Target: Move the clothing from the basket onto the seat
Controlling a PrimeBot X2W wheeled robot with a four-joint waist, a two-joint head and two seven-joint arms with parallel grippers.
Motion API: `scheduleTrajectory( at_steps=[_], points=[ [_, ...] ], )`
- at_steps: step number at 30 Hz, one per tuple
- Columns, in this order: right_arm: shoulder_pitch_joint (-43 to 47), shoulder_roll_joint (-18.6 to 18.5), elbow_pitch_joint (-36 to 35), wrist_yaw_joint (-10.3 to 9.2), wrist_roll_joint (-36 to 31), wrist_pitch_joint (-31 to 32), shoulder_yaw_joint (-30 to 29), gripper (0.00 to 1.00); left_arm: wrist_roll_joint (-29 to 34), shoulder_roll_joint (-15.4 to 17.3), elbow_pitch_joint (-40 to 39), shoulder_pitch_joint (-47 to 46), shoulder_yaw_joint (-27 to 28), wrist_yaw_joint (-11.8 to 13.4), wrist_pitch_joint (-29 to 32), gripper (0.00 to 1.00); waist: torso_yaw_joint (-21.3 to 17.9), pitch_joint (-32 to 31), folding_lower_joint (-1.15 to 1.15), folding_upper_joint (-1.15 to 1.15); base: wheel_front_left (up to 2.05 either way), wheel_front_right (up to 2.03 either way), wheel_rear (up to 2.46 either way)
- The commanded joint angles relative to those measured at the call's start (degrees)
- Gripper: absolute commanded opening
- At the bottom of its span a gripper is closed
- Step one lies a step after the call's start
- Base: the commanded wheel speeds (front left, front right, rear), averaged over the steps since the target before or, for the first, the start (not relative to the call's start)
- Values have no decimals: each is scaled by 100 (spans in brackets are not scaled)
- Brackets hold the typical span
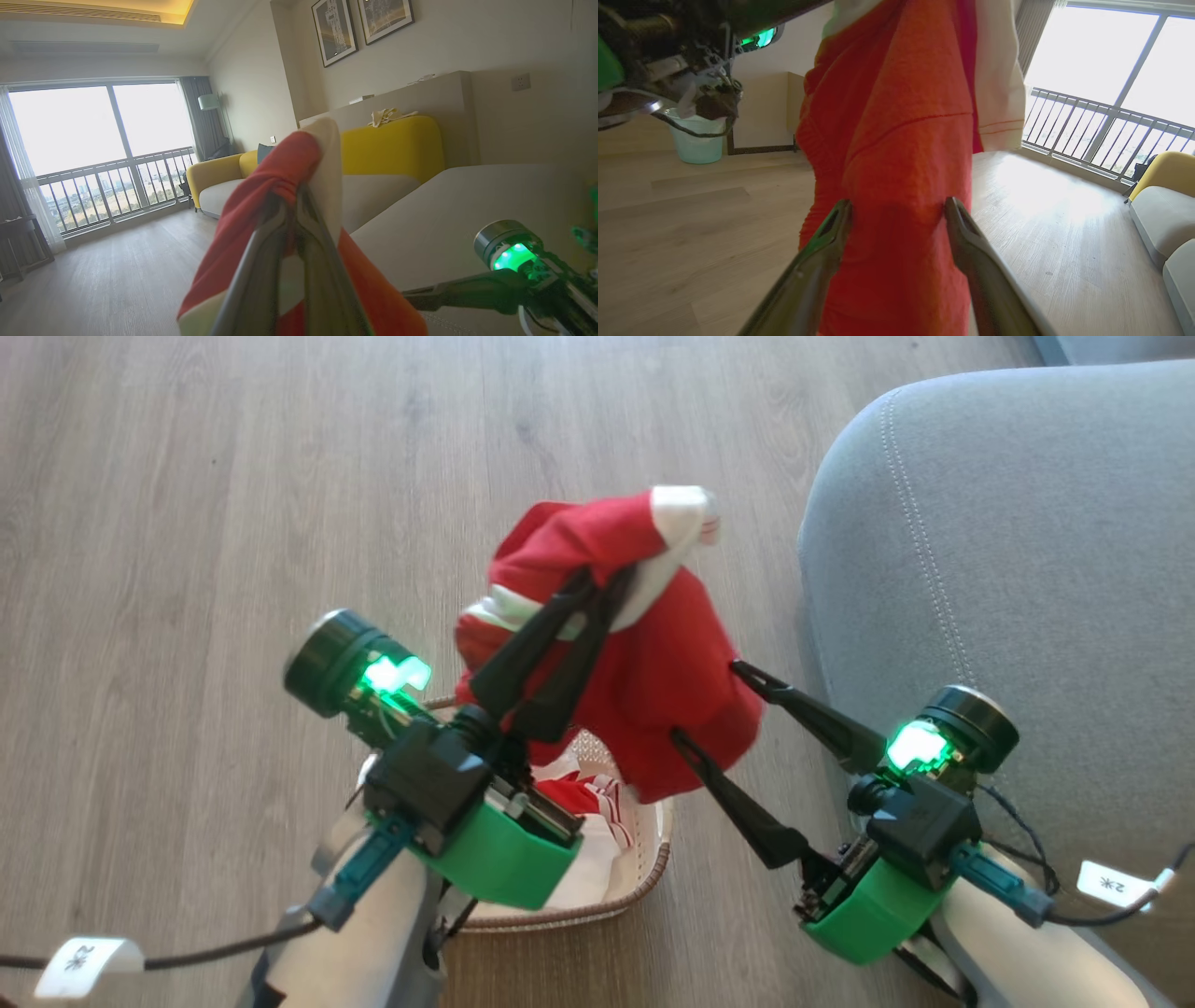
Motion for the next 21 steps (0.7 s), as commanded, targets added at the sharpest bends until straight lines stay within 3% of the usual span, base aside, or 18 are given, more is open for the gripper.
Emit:
scheduleTrajectory(
  at_steps=[1,21],
  points=[
    [-151,4,-110,-2,-39,-37,-10,100,41,66,-231,-264,141,-4,-27,0,17,6,0,0,0,0,0],
    [-350,367,491,-2,-289,-37,-62,100,105,367,-384,-468,-1178,-6,-27,0,230,23,0,0,0,0,0]
  ],
)
